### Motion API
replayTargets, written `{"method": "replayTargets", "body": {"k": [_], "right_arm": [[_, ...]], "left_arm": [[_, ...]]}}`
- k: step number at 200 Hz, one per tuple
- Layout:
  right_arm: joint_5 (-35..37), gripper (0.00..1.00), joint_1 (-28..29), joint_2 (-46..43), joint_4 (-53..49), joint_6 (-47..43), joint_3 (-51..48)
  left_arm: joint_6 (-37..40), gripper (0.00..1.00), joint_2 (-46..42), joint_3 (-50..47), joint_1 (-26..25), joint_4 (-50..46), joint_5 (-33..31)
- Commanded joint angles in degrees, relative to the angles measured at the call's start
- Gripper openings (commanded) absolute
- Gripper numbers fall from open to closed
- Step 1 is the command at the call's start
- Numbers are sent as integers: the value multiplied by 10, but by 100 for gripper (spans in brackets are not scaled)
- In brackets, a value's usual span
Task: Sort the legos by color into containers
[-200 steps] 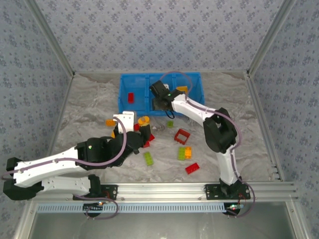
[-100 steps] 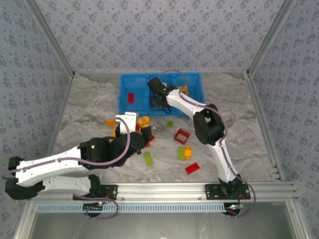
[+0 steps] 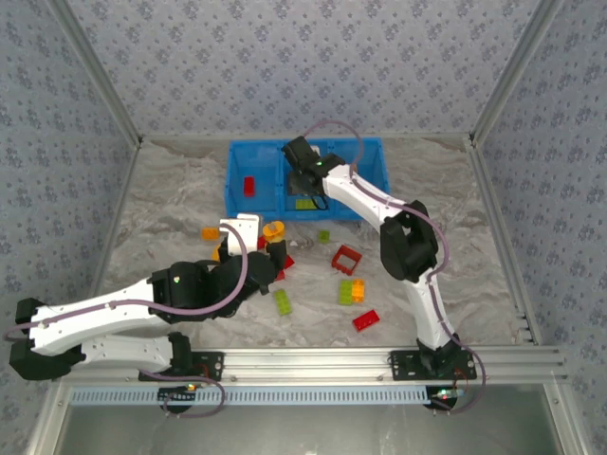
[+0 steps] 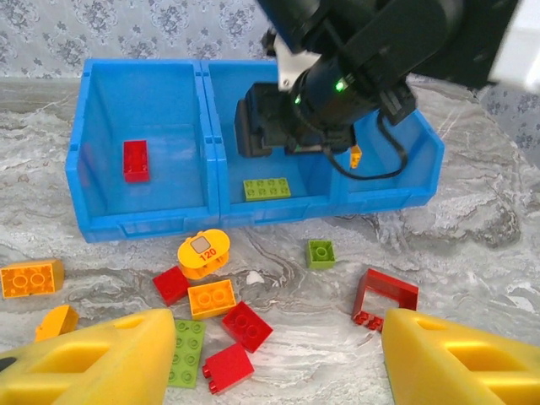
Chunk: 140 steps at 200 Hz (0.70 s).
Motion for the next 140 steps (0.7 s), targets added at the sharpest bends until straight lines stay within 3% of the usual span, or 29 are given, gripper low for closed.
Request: {"method": "replayTargets", "body": {"k": [1, 70, 119, 140], "right_arm": [[33, 56, 10, -67, 1, 3, -23], [48, 39, 66, -362, 122, -41, -256], [-9, 40, 129, -580, 159, -76, -422], [-37, 40, 157, -647, 143, -84, -472]], "left_arm": [[-17, 65, -8, 21, -5, -28, -10], [-73, 66, -25, 27, 43, -118, 32], [-95, 65, -46, 10, 96, -148, 81], [-89, 64, -41, 0, 135, -142, 135]]}}
